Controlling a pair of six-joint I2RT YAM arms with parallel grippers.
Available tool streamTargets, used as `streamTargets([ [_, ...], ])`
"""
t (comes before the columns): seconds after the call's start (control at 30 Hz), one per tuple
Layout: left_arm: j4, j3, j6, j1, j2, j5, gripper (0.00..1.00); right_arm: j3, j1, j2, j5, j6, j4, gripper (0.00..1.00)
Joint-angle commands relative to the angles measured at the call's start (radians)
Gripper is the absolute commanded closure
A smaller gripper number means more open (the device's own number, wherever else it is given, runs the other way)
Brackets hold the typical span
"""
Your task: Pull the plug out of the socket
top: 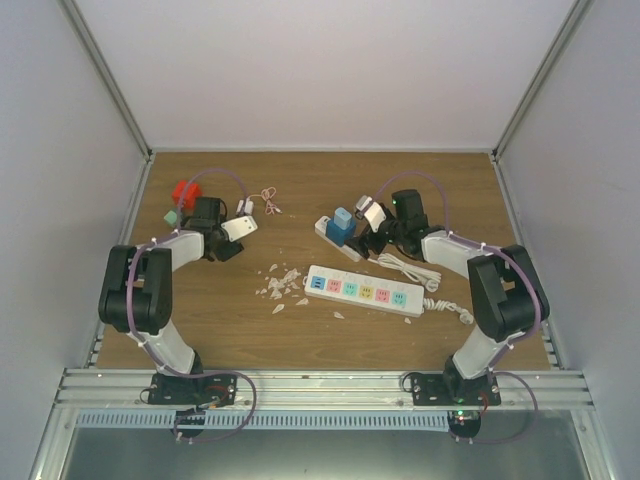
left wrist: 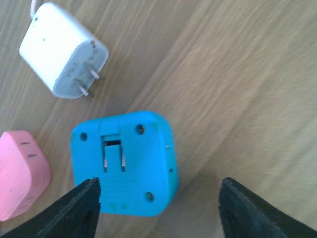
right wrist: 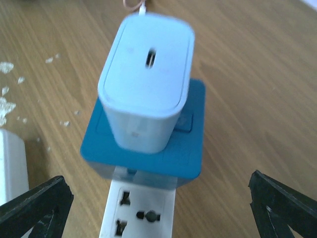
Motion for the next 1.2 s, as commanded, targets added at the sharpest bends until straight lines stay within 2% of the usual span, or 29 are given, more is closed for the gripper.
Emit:
streamTargets([
  [0.0,-0.142,0.062,-0.032,-0.005,-0.092,0.189,0.30,-0.019,-0.008,0.011,-0.029,0.062,0.200,0.02],
  [0.1,-0.187,0.096,-0.053,-0.028,-0.145,0.265,0.27,-0.005,-0.003,0.038,-0.041,0.095,0.209,0.02],
  [0.33,-0.264,0.212,-0.168,-0.071,-0.194,0.439,0.25,-0.019,0.030,0.094,-0.019,0.143,0.265,0.04],
  [0.47,-0.272,0.259,-0.230,-0.103,-0.196,0.531,0.25,-0.055,0.039,0.109,-0.001,0.167,0.363,0.06],
  [0.7,-0.235,0.318,-0.401,-0.209,-0.145,0.588,0.25,-0.076,0.069,0.159,0.015,0.197,0.477,0.17],
  [0.8,-0.222,0.346,-0.475,-0.251,-0.105,0.627,0.20,-0.089,0.093,0.169,0.026,0.215,0.527,0.23],
  [0.97,-0.151,0.335,-0.575,-0.312,-0.074,0.609,0.17,-0.100,0.136,0.182,0.042,0.268,0.579,0.35],
  [1.17,-0.011,0.229,-0.625,-0.393,-0.098,0.444,0.17,-0.108,0.203,0.198,0.054,0.302,0.635,0.37],
])
